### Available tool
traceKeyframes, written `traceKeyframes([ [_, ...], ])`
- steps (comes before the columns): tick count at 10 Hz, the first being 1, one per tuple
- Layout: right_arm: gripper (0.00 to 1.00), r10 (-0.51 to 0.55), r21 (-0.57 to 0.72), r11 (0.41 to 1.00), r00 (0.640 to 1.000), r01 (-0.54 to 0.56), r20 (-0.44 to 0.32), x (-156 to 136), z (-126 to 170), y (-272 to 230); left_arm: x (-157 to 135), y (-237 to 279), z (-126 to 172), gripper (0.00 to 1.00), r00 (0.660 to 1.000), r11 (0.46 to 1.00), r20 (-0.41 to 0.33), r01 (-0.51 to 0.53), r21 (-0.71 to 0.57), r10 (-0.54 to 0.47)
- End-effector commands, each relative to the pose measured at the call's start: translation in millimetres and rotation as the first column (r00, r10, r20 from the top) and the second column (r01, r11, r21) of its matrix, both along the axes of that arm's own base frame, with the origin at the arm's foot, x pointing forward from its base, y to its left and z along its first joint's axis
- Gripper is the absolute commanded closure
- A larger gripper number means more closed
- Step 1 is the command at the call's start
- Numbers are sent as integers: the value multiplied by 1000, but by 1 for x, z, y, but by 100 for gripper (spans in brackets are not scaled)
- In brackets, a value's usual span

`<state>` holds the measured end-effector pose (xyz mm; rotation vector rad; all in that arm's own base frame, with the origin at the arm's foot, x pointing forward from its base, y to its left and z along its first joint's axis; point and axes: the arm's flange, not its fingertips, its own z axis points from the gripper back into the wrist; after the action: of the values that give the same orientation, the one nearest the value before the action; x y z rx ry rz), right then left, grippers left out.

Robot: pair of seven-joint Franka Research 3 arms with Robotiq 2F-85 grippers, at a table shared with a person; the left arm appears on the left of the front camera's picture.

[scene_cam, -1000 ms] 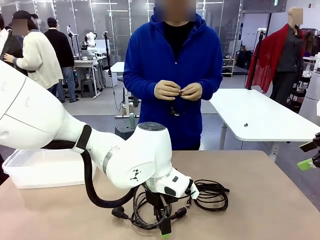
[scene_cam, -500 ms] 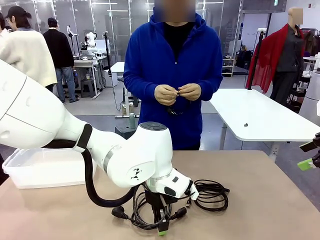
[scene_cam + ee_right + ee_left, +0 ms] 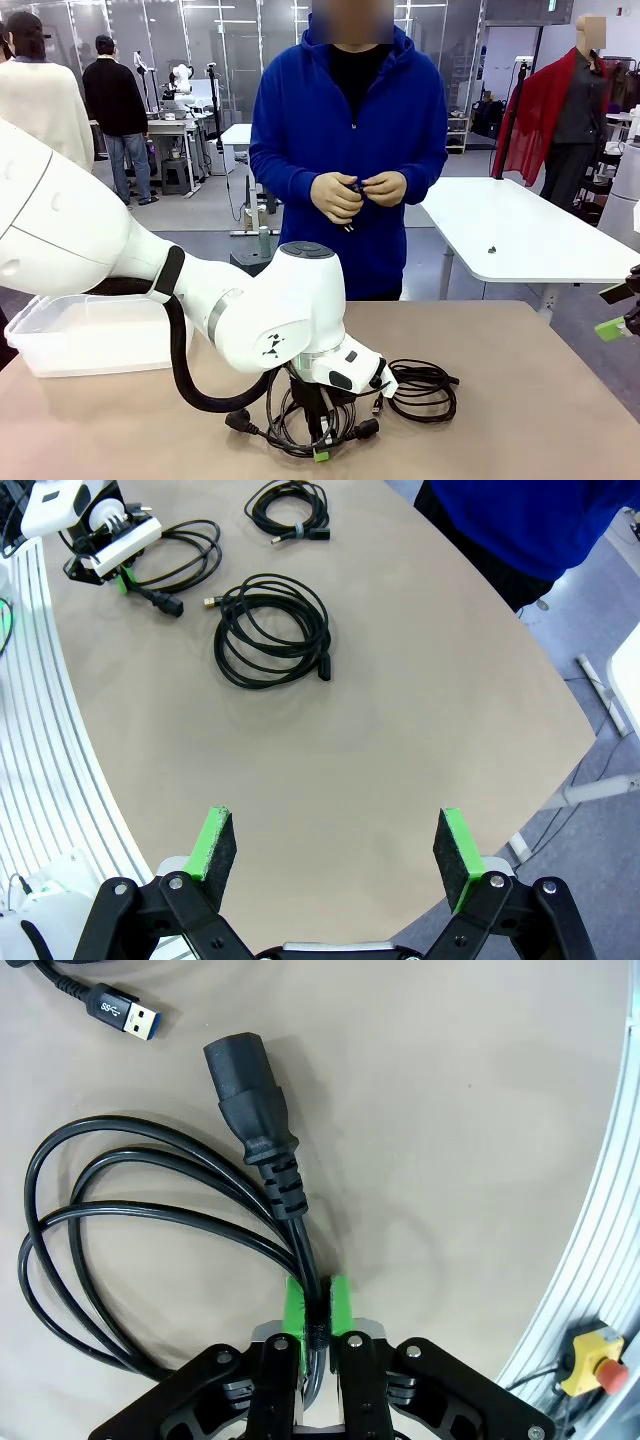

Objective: Organize and store the cables.
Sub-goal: Place the Power Cable into the Organizing box.

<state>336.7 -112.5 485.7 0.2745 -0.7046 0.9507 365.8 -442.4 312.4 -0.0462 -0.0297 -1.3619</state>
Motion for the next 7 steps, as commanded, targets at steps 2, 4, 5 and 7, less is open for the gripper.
traceKeyframes([
  [2,0,3,6,1000,1000,-3,3,-2,1,1,-1,-5,4,100,1000,1000,15,9,13,-10],
  [4,0,3,6,1000,1000,-3,3,-2,1,1,-2,-2,17,100,999,1000,46,1,11,-1],
  [5,0,3,6,1000,1000,-3,3,-2,1,1,-3,-1,28,100,998,1000,56,8,-5,-8],
  [7,0,3,6,1000,1000,-3,3,-2,1,1,-14,8,67,100,995,998,75,60,7,-60],
])
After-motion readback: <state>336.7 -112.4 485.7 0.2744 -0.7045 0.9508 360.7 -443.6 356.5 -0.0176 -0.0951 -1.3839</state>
